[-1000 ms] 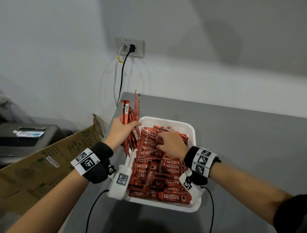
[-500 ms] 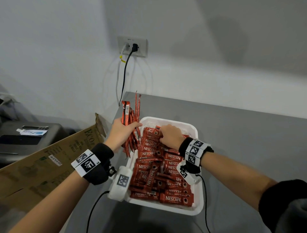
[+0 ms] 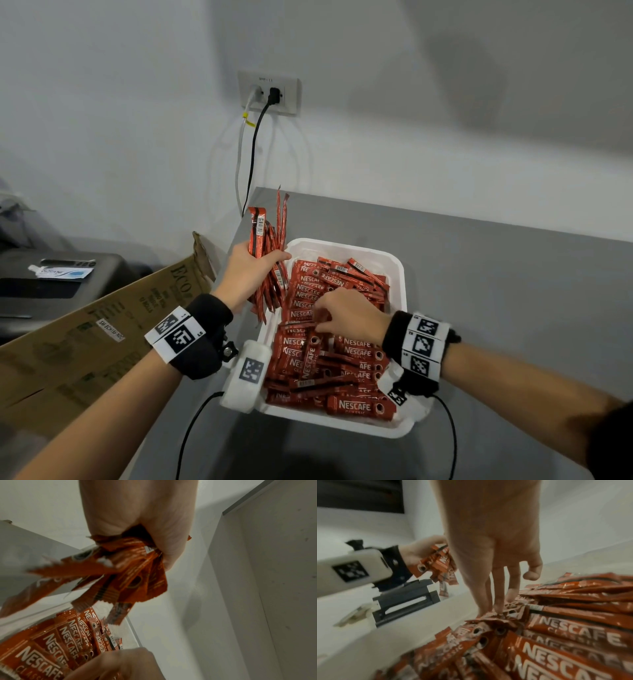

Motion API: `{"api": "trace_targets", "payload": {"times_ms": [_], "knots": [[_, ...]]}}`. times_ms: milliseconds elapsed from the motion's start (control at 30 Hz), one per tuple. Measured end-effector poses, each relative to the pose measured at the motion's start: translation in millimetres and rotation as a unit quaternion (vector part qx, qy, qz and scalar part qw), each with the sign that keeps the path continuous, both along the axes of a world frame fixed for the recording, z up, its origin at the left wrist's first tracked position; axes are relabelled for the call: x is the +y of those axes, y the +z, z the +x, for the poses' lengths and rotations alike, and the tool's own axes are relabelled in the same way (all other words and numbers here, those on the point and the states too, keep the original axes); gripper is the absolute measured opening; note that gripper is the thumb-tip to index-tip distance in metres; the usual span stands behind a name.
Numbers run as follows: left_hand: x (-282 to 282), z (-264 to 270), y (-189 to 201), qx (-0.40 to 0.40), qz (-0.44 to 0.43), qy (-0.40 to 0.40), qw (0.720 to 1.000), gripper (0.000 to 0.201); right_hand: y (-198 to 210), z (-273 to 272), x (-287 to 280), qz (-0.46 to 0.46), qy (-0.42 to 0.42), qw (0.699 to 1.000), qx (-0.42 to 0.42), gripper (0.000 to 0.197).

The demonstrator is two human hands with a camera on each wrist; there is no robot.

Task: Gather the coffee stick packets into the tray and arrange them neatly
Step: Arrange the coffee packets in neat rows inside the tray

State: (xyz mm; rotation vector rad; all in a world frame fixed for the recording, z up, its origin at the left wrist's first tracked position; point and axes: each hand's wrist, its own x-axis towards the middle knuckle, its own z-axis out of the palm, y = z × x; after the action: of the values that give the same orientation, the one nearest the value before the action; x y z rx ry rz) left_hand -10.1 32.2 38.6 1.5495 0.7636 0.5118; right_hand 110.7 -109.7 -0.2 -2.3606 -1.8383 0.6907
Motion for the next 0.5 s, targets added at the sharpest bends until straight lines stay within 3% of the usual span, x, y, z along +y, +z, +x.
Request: {"api": "trace_targets", "payload": {"times_ms": [67,300,500], "knots": [[0,-1,1,0.002,0.002,0.002,1.000,0.012,-4,2,10,-0.005,0.010,0.998,-0.059,0.022],[2,-2,2,-0.003,-0.002,0.008,1.000,0.005,-9,-3,29,-0.039,0.051,0.988,-0.142,0.029],[2,-3,0,-0.002,-0.001,0.005,1.000,0.005,-9,0,34,-0.050,0.030,0.992,-0.110,0.021]]}}
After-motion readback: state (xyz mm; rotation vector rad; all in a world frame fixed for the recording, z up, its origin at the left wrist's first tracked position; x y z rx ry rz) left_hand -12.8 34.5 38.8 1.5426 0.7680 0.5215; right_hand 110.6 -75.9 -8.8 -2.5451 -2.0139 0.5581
